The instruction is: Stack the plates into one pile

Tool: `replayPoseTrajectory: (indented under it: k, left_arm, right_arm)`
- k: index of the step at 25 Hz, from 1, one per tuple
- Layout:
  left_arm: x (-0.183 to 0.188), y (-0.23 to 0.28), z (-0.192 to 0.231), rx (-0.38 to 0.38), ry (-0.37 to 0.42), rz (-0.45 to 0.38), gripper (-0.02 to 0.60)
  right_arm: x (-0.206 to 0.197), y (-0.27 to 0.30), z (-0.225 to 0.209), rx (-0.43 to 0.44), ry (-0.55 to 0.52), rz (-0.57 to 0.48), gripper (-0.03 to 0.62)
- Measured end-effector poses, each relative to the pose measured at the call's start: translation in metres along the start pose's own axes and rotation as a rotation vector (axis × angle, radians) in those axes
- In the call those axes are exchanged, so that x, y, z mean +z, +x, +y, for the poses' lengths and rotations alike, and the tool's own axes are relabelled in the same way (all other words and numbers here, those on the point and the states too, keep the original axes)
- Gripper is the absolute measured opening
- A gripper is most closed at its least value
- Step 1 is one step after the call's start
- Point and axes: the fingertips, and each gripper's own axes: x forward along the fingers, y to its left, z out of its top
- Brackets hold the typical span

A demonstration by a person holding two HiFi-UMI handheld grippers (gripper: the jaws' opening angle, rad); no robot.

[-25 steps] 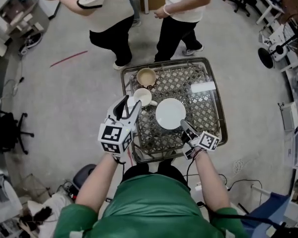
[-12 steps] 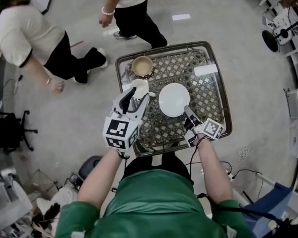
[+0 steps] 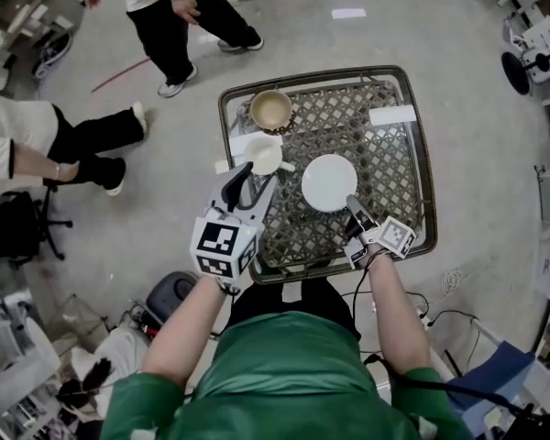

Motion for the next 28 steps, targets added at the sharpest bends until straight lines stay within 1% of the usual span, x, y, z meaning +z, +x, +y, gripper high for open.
replayPoseTrajectory:
  k: [1, 3, 12, 15, 16, 17, 18, 20, 22, 25, 28]
  left_arm:
    - [-0.002, 0.001, 0.001, 0.003, -0.004, 0.004, 0.198]
    - [-0.004, 0.002, 0.003, 0.008, -0.012, 0.011, 0.197]
    - [-0.013, 0.001, 0.019, 0.033, -0.031, 0.023, 0.197]
    - [-0.012, -0.001, 0.022, 0.036, -0.036, 0.02, 0.197]
    - [-0.012, -0.002, 0.023, 0.038, -0.038, 0.02, 0.197]
    - [-0.012, -0.003, 0.024, 0.039, -0.039, 0.02, 0.197]
    - [-0.013, -0.005, 0.024, 0.04, -0.041, 0.02, 0.196]
    - [-0.014, -0.006, 0.025, 0.039, -0.042, 0.022, 0.197]
    - [-0.017, -0.007, 0.025, 0.038, -0.043, 0.025, 0.198]
    - [-0.018, -0.008, 0.025, 0.037, -0.042, 0.026, 0.196]
    - [-0.018, -0.012, 0.023, 0.036, -0.04, 0.027, 0.197]
  right_arm:
    - [0.0, 0.002, -0.003, 0.009, 0.014, 0.001, 0.029]
    - [0.0, 0.004, -0.011, -0.015, 0.032, 0.007, 0.029]
    - [-0.01, 0.013, -0.047, -0.223, 0.027, 0.047, 0.03]
    - [-0.006, 0.016, -0.049, -0.283, -0.024, 0.045, 0.031]
    - [-0.006, 0.018, -0.048, -0.301, -0.054, 0.056, 0.052]
    - [-0.007, 0.02, -0.047, -0.315, -0.084, 0.07, 0.113]
    - [-0.007, 0.022, -0.046, -0.326, -0.112, 0.083, 0.159]
    - [-0.007, 0.023, -0.044, -0.345, -0.164, 0.094, 0.188]
    - [-0.006, 0.024, -0.043, -0.36, -0.217, 0.103, 0.235]
    - [-0.008, 0.027, -0.041, -0.361, -0.28, 0.141, 0.266]
    - [-0.013, 0.029, -0.042, -0.38, -0.345, 0.206, 0.281]
